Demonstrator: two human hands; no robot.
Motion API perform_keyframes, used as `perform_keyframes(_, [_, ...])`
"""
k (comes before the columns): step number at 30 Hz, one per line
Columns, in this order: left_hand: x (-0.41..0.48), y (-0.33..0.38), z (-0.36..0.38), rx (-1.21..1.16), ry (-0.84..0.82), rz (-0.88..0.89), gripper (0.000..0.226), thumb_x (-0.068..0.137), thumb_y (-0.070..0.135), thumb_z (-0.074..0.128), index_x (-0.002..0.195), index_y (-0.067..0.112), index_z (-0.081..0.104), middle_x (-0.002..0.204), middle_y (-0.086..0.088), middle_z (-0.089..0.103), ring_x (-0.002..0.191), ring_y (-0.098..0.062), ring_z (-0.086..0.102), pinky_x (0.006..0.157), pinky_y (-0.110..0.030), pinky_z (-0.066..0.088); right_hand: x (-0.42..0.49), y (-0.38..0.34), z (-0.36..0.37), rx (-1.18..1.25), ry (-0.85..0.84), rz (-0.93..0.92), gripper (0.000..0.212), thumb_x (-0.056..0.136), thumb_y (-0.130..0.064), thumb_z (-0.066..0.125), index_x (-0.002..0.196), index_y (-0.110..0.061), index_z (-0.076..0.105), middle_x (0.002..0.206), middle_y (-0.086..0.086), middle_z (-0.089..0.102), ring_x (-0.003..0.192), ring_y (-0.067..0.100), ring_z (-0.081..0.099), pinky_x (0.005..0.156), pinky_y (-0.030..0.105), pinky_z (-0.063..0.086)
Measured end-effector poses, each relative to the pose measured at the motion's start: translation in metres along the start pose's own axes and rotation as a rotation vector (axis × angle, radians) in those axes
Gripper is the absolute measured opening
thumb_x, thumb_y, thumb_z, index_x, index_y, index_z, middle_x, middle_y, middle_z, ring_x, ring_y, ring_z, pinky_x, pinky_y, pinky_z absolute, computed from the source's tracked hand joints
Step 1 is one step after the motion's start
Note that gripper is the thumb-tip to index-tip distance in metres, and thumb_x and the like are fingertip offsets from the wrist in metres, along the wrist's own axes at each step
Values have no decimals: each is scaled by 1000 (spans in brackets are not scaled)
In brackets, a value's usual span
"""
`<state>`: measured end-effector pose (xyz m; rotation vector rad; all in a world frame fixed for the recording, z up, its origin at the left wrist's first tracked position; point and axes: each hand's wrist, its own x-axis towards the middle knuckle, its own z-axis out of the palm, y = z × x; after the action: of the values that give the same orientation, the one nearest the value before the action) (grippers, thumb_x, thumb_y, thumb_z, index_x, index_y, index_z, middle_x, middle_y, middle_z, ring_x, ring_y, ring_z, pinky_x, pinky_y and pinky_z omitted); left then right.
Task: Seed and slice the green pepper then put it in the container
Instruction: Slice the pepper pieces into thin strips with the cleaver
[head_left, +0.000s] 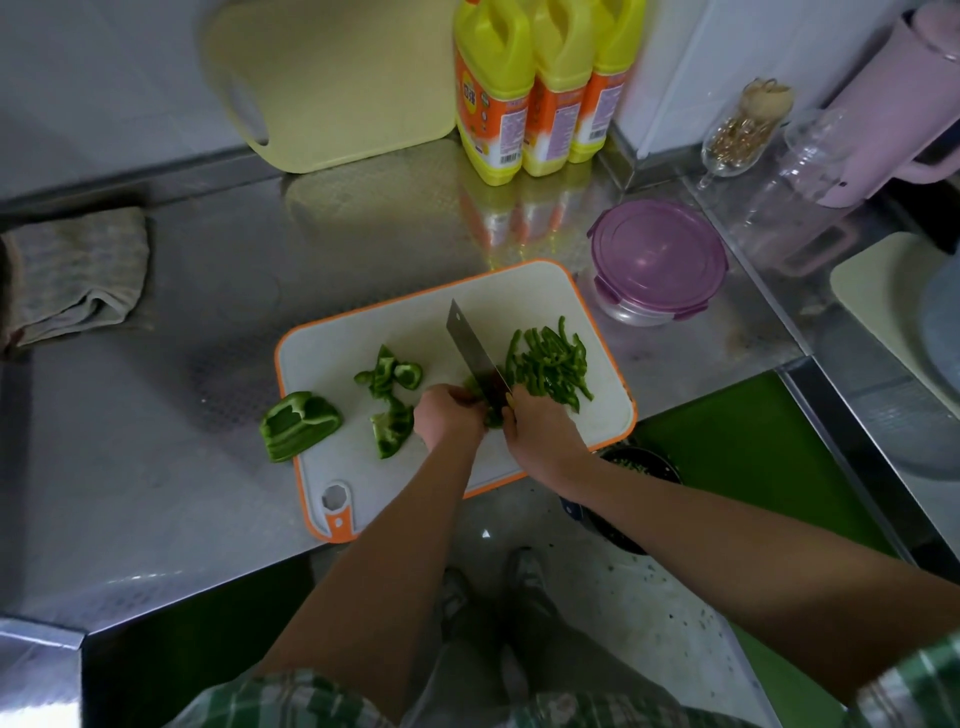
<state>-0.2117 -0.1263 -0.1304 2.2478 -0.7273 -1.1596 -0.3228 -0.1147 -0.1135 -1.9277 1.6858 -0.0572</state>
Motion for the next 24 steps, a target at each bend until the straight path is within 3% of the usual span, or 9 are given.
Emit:
perform_keyframes(7, [3, -2, -5, 39, -38, 37, 17, 81, 11, 73, 98, 15, 71, 92, -8, 74, 88, -24, 69, 79, -39, 59, 5, -1, 1, -64, 42, -27, 13, 101, -17, 36, 101, -8, 45, 76, 6, 51, 70, 26, 55, 57, 31, 35])
perform_keyframes(13, [-2, -2, -4, 36, -2, 60, 17, 81, 12, 73, 98, 13, 71, 92, -9, 73, 88, -26, 69, 80, -40, 58, 5, -8, 2, -108, 50, -39, 11, 101, -14, 37, 103, -8, 46, 85, 12, 62, 76, 29, 62, 57, 32, 37])
perform_keyframes(20, [-3, 0, -12, -24, 27, 43, 17, 79, 15, 77, 95, 15, 72, 92, -5, 74, 87, -22, 69, 80, -37, 58, 2, 13, -14, 4, 89, -26, 19, 102, -23, 37, 102, -7, 47, 74, 4, 50, 67, 25, 54, 58, 31, 36])
perform_keyframes(24, [-10, -2, -5, -29, 9, 26, 14, 79, 15, 77, 91, 15, 70, 89, -6, 73, 82, -21, 70, 76, -33, 59, -3, 7, -15, 82, 135, -102, 19, 101, -20, 42, 101, -4, 51, 74, 8, 56, 66, 26, 57, 55, 30, 35])
